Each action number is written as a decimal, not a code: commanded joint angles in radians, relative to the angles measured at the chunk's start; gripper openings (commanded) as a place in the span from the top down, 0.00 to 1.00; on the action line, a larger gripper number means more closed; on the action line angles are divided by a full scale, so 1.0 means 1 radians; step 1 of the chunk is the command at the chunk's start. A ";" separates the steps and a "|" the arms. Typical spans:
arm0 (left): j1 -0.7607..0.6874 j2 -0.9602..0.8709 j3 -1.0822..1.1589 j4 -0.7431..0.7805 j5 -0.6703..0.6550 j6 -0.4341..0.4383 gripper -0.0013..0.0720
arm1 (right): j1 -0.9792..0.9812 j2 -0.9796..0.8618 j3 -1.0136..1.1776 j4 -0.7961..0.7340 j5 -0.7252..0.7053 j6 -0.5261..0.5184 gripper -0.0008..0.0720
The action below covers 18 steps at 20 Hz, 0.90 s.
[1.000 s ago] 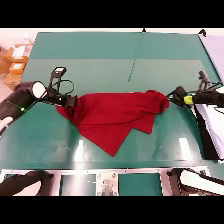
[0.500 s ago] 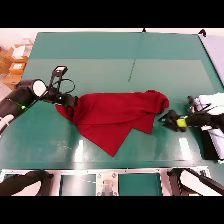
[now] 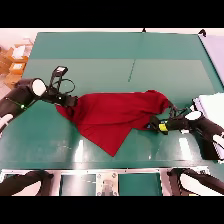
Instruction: Fold the shirts.
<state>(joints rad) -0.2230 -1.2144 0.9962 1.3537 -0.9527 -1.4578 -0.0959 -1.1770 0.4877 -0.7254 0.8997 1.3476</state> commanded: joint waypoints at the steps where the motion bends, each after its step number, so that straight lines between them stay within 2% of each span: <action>1: 0.000 0.004 0.116 0.063 -0.140 -0.001 0.95 | -0.026 0.001 0.164 0.056 0.126 -0.020 0.97; 4: 0.000 0.006 0.410 0.180 -0.354 -0.008 0.95 | -0.114 0.069 0.489 0.056 0.320 0.021 0.97; 8: 0.000 0.010 0.945 0.234 -0.526 -0.022 0.95 | -0.246 0.210 1.000 0.056 0.347 0.066 0.97; 10: 0.000 0.045 1.161 0.231 -0.484 -0.083 0.95 | -0.332 0.259 1.236 0.056 0.334 0.080 0.97; 13: 0.000 0.219 1.191 0.217 -0.306 -0.134 0.95 | -0.452 0.333 1.461 0.056 0.301 0.093 0.97; 16: 0.000 0.394 1.141 0.195 -0.209 -0.143 0.95 | -0.506 0.425 1.509 0.031 0.244 0.092 0.97; 18: 0.000 0.465 1.141 0.196 -0.209 -0.143 0.95 | -0.506 0.459 1.509 0.026 0.222 0.092 0.97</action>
<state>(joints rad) -0.2234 -0.8658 2.1277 1.5585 -1.2224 -1.5845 -0.5678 -0.7784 1.9377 -0.6811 1.1683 1.4342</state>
